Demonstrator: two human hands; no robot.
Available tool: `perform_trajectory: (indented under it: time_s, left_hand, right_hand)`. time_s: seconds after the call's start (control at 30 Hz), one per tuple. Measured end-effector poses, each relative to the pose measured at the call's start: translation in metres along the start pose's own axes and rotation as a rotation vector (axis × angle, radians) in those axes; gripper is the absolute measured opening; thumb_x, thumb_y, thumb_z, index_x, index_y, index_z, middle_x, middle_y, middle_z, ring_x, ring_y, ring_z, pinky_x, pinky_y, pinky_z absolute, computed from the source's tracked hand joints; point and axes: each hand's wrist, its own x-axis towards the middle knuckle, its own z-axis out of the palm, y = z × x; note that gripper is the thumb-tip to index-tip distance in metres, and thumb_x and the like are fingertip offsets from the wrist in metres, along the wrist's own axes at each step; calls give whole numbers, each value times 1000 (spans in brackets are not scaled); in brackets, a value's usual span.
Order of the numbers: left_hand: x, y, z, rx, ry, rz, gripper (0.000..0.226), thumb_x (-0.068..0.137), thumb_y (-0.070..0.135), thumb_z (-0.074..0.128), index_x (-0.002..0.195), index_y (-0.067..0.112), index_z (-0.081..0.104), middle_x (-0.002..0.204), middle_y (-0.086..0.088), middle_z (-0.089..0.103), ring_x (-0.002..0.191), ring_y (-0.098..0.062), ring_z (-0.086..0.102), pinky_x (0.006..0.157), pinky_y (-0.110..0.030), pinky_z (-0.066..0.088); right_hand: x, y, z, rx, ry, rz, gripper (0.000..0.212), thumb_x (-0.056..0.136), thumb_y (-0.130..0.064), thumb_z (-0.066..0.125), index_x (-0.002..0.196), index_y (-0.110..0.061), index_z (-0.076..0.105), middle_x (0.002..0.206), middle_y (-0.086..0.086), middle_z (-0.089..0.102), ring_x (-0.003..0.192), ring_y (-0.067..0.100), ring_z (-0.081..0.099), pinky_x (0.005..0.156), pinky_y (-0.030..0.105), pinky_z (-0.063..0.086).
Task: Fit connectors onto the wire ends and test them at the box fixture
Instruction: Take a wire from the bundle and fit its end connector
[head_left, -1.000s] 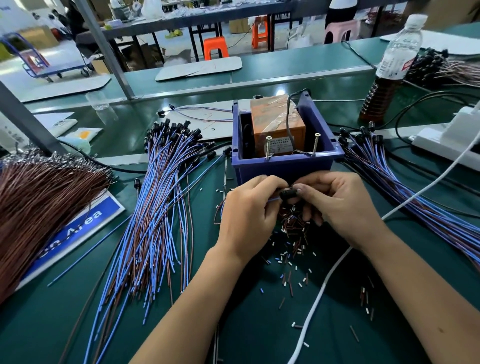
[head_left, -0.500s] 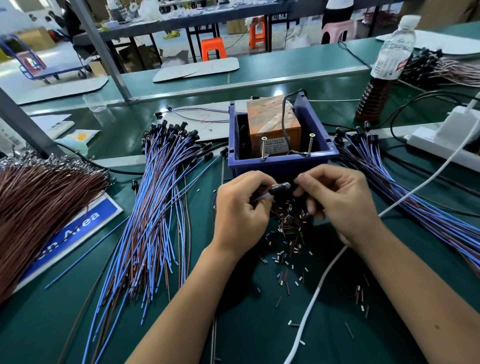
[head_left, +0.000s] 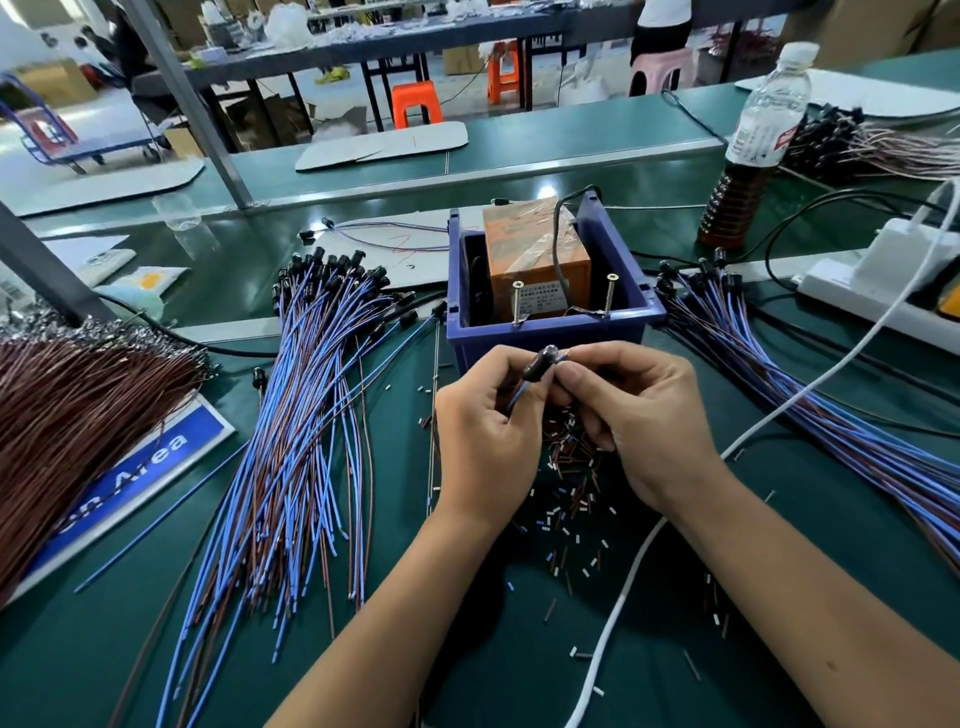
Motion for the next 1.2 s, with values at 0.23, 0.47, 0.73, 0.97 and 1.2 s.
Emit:
perform_trajectory:
  time_s: [0.23,0.47,0.73,0.97,1.2]
  left_hand:
    - [-4,5,2,128,73,131,21,89,-8,69,87,13,71,80,6,67,71,-14,62,61,-32,47]
    - [0,3,-2,236,329,235,13,100,5,66,88,8,70,83,2,61,67,-16,54,56,-28,40]
    - [6,7,4,132,396,111,9,103,18,64,96,18,70,70,6,65,66,-18,68,59,-33,54]
    - [5,6,10,165,403,72,12,103,20,64,92,19,70,68,2,66,63,-20,66,59,-39,52]
    - [10,4,6,171,404,75,11,102,22,65,93,20,72,68,5,67,66,-20,68,61,-38,53]
  right_hand:
    - [-2,-4,-3,30,-22,-38,3,86,-21,76,87,-20,79,60,5,62,42,11,43,36,18,30]
    - [-1,-13,-3,54,-89,-165,13,106,-11,52,95,-17,57,105,17,76,45,24,58,38,21,38]
    - [6,-8,-8,-367,366,-432,8,104,-16,63,100,-13,70,78,1,71,52,19,60,50,26,46]
    - [8,-4,-9,-547,397,-450,16,103,-19,63,109,-11,75,79,-6,73,60,17,67,56,30,54]
    - [9,-2,-8,-580,395,-449,17,104,-18,62,109,-12,77,80,-8,73,62,12,67,60,27,53]
